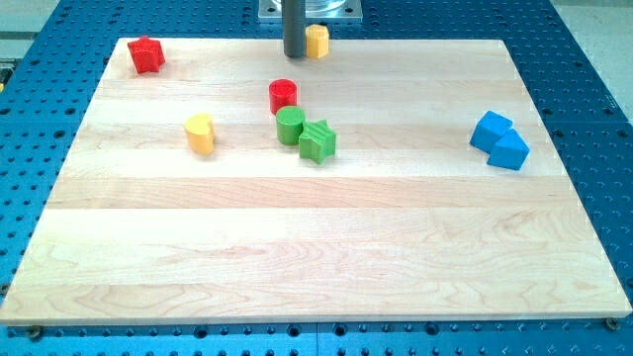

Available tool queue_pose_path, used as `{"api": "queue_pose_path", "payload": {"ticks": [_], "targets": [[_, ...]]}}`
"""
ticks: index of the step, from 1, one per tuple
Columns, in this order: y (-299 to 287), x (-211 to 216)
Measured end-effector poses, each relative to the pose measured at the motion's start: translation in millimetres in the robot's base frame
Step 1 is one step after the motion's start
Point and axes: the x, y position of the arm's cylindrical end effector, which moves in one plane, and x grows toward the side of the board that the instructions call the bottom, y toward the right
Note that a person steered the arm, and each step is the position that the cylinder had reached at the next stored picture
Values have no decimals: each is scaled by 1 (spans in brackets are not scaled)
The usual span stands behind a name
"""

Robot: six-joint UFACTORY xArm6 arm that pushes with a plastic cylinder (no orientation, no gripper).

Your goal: Keep yellow blocks and red circle in a diagonal line

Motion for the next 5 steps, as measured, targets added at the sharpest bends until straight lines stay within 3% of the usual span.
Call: {"api": "queue_pose_path", "payload": {"ticks": [3, 4, 5], "targets": [[45, -5], [45, 63], [83, 87]]}}
